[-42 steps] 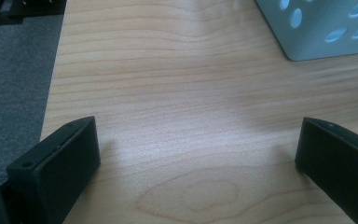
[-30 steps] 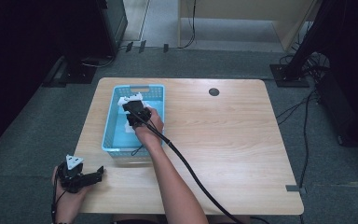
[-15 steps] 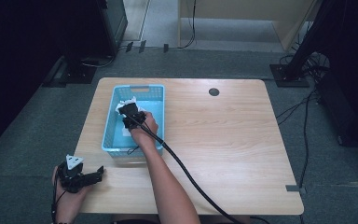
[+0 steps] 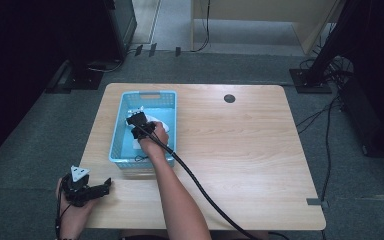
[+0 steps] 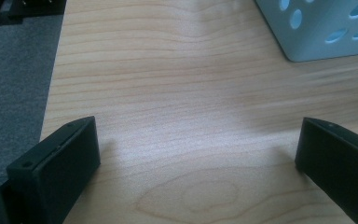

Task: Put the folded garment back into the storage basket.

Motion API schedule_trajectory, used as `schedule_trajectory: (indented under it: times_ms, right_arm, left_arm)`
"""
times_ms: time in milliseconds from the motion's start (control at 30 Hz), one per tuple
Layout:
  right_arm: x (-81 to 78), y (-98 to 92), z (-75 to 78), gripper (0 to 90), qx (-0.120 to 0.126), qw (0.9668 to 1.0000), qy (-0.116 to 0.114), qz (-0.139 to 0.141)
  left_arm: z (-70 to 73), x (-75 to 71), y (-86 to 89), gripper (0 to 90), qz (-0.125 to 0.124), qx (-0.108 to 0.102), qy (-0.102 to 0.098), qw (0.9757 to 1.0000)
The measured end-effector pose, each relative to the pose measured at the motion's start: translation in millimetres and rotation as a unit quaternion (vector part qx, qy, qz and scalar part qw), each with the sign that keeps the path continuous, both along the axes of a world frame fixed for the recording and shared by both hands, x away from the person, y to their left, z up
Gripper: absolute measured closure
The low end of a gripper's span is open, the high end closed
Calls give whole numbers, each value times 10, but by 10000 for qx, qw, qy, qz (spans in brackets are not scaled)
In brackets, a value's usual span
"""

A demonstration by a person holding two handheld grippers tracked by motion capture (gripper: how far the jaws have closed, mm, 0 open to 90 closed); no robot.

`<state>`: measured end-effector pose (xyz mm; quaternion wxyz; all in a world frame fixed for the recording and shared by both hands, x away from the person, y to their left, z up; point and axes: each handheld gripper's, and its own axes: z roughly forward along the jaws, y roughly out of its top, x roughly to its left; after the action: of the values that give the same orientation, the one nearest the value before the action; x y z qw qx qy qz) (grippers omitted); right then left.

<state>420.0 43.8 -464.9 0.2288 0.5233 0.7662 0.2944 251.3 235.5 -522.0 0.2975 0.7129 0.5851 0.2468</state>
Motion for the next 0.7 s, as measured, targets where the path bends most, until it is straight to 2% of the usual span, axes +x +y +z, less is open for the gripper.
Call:
schedule_trajectory:
  times_ms: [167, 233, 333, 533, 600, 700]
  right_arm:
    - [19, 16, -25, 672, -80, 9999, 131, 50]
    - [31, 21, -35, 634, -94, 9996, 256, 113]
    - [42, 29, -39, 472, -20, 9990, 364, 272]
    - [44, 39, -25, 123, 107, 9978, 440, 484]
    - [45, 40, -17, 54, 112, 9973, 478, 545]
    - [49, 23, 11, 3, 201, 9975, 458, 499]
  left_arm:
    - [0, 0, 0, 0, -1, 2, 1, 10000]
    - [0, 0, 0, 0, -2, 1, 1, 10000]
    - [0, 0, 0, 0, -1, 1, 1, 10000]
    - [0, 0, 1, 0, -2, 3, 0, 10000]
    - [0, 0, 1, 0, -2, 5, 0, 10000]
    - [0, 0, 0, 0, 1, -1, -1, 10000]
